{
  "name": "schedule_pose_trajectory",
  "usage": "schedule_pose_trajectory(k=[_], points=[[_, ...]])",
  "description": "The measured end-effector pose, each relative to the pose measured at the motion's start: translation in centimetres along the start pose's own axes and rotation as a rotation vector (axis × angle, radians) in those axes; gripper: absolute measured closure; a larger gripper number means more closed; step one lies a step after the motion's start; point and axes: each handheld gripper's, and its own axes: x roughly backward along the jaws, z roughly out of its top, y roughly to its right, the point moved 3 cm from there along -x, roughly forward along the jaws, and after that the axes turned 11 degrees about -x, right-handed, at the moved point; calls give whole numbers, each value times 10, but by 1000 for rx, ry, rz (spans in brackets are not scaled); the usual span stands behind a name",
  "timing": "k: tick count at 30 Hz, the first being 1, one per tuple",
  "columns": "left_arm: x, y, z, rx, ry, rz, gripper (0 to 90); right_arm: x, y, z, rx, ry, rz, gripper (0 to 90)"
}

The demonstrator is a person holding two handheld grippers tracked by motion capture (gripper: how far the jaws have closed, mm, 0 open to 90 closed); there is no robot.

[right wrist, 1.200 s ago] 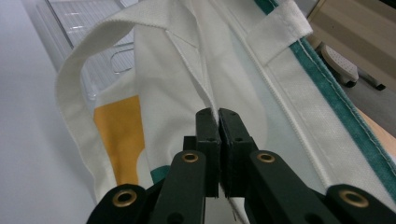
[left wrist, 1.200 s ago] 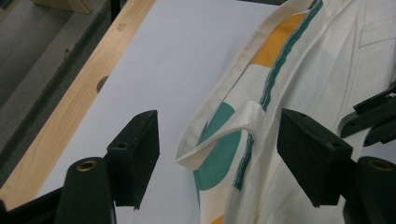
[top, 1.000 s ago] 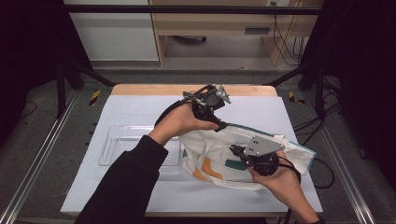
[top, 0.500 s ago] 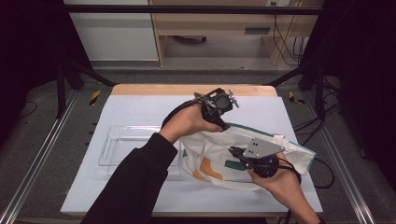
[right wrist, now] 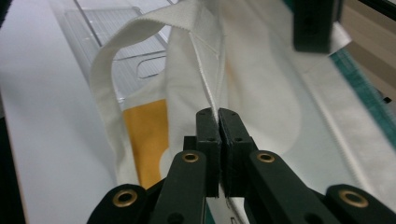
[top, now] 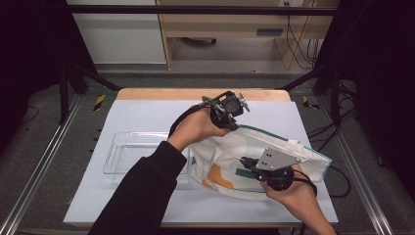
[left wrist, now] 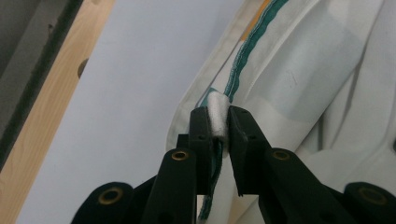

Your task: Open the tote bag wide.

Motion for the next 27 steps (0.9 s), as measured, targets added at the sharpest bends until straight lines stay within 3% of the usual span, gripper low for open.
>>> schedule_pose_trajectory(k=[4, 10, 17, 21, 27], points=[[6, -8, 1, 31, 42, 21, 801, 1, -12, -9, 6, -13, 34, 886], [5, -14, -1, 46, 65, 23, 803, -1, -30, -21, 34, -54, 71, 887], [3, -22, -1, 61, 103, 78, 808, -4, -39, -33, 24, -73, 103, 889], [1, -28, -3, 66, 120, 88, 809, -7, -42, -38, 6, -80, 113, 890], [0, -38, -7, 110, 146, 118, 811, -10, -52, -43, 5, -98, 149, 890]])
